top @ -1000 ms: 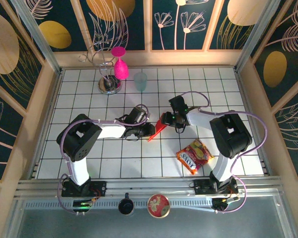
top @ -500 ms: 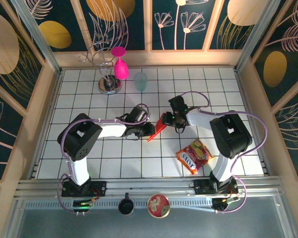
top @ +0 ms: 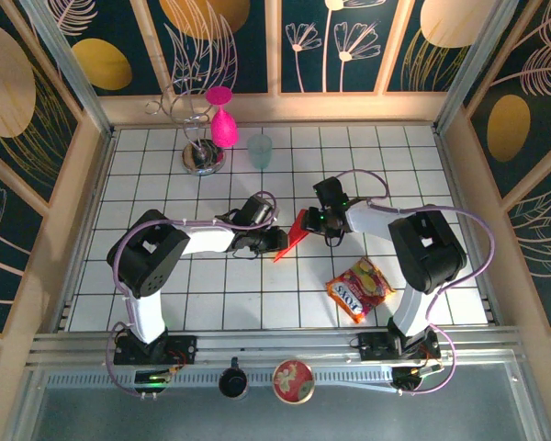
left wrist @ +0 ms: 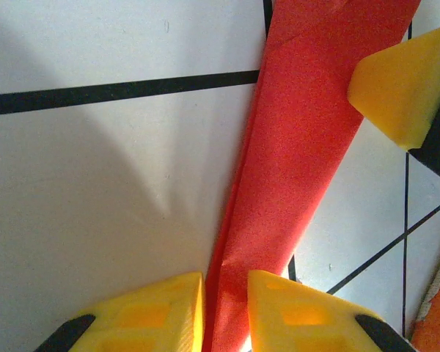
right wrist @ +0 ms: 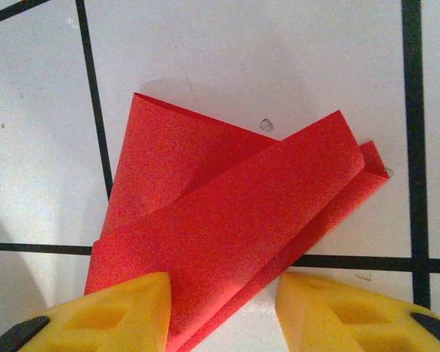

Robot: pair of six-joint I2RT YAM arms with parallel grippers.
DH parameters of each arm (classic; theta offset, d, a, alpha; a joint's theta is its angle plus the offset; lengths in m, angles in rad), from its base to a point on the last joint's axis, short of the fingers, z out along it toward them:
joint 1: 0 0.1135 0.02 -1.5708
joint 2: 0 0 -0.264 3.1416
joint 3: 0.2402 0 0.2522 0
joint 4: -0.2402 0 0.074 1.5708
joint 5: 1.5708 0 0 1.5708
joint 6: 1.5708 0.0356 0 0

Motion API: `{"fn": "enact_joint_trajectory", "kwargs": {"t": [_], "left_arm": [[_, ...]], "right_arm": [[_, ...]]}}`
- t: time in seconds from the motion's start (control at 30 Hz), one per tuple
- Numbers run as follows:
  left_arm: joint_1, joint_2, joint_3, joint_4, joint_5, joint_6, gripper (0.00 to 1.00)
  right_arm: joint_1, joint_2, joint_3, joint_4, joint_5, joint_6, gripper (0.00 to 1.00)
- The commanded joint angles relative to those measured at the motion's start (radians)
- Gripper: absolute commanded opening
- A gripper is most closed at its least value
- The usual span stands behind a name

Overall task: Fold a paper plane with a square sheet of paper (pick it up from the middle)
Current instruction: Fold the wing for the fifth time at the center of the table.

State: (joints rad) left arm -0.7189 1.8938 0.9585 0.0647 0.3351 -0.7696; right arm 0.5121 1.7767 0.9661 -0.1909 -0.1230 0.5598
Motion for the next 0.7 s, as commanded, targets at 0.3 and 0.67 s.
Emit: {"fn": "enact_joint_trajectory", "kwargs": {"t": [0.3,0.67], "left_arm": [[-0.007,0.190,-0.003,-0.092,-0.114,0.065,0.23],[-0.008,0.226,0.064,-0.191,-0.153,0.129,0.23]], "right_arm": [[-0.007,0.077,-0.030,-0.003,0.034,0.007,0.42],[-0.024,-0.117,-0.044,0.014,0.033,0.032,0.45]]}}
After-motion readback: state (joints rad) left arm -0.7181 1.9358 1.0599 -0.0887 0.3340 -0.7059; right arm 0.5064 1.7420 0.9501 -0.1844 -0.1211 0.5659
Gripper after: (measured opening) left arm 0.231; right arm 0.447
